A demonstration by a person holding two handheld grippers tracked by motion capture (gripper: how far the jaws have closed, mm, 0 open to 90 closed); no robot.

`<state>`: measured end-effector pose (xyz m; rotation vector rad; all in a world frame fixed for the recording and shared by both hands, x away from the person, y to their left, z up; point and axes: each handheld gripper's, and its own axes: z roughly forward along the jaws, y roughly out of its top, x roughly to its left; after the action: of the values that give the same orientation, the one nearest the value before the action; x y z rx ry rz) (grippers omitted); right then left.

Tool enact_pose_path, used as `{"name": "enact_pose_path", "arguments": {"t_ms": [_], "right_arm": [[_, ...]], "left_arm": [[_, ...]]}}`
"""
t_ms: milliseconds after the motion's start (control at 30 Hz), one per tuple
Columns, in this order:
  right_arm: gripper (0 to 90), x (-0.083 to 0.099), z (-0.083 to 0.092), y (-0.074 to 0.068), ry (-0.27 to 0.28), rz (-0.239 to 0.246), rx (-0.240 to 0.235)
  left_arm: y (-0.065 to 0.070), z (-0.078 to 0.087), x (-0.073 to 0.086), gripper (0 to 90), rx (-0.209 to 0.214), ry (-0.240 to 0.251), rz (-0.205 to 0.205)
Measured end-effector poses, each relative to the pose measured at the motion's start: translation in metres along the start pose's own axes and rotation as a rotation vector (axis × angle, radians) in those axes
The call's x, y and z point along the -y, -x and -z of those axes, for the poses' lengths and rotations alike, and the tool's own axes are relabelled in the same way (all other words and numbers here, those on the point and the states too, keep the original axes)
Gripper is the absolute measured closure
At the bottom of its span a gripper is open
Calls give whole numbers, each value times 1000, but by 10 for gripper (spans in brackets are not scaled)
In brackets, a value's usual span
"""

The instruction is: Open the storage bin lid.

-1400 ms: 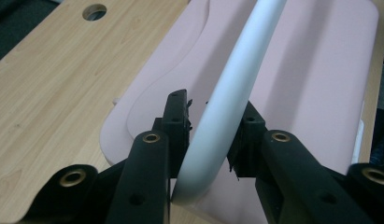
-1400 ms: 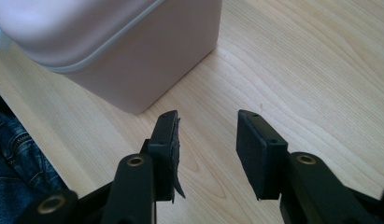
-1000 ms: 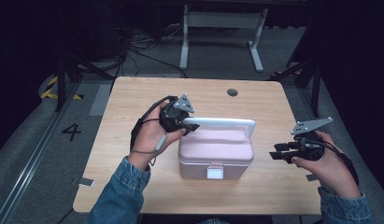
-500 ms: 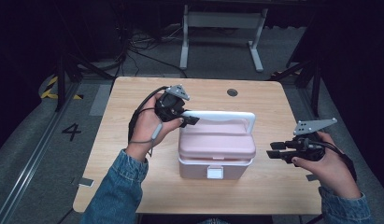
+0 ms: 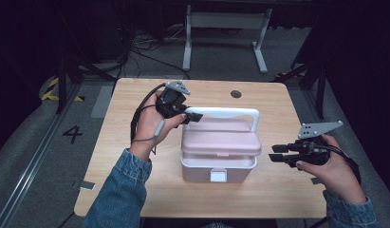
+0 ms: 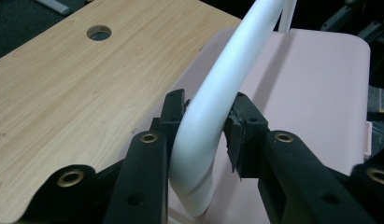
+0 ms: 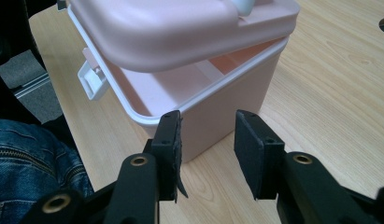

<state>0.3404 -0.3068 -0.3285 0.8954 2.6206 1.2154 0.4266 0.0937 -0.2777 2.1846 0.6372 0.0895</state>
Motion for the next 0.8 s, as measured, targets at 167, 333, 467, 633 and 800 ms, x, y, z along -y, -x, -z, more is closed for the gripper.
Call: {"name": "enact_pose_path", "arguments": {"t_ms": [167, 333, 467, 633, 800], "right_arm": [[627, -2, 0, -3, 11, 10, -6], [630, -3, -1, -5, 14, 17, -11], [632, -4, -2, -7, 22, 26, -9], [640, -6, -3, -9, 33, 30, -9], [687, -9, -8, -12, 79, 41, -2]], "left_arm": [[-5, 0, 0, 715, -4, 19, 24], [-8, 0, 0, 715, -7, 42, 40], [-11, -1, -2, 716, -17, 56, 61], [-16, -2, -4, 718, -27, 62, 65], [-17, -2, -4, 719, -32, 68, 70]]}}
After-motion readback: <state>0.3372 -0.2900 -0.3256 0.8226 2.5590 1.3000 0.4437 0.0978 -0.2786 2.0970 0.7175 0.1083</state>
